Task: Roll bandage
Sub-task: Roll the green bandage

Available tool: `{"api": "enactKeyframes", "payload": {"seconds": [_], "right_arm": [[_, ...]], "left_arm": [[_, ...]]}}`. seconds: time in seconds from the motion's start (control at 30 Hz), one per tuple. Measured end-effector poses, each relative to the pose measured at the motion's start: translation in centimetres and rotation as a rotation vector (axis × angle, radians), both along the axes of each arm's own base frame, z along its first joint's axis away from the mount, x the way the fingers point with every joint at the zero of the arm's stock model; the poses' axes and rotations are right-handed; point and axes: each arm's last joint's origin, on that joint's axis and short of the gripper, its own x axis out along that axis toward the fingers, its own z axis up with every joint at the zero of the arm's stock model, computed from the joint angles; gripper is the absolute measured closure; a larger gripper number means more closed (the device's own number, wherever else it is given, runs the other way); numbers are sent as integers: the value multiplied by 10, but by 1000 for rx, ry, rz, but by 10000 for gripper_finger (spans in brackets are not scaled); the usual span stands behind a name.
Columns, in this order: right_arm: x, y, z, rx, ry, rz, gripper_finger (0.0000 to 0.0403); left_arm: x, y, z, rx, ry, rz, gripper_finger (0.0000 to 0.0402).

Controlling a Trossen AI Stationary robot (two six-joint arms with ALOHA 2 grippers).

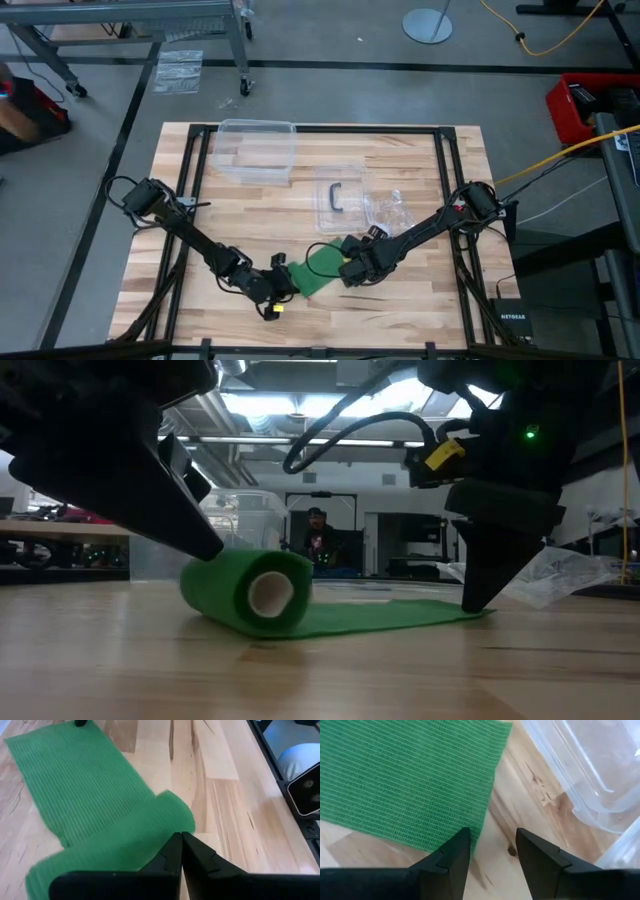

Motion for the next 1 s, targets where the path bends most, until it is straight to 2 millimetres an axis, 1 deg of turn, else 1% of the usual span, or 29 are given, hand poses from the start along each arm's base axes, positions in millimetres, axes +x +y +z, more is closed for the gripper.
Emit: {"api": "enactKeyframes", "payload": {"seconds": [0.27, 0.4, 0.73, 1.0], "right_arm": [[0, 0, 0, 1, -3, 0, 237], [0, 0, 0, 3, -5, 1, 237], [1, 0, 0, 4, -8, 1, 237], [-1, 0, 0, -3, 6, 2, 237]], "left_arm": [[0, 2, -1, 14, 11, 9, 400], [1, 8, -4, 39, 42, 30, 400], [16, 30, -2, 66, 16, 79, 400], [26, 38, 5, 73, -68, 81, 400]]}}
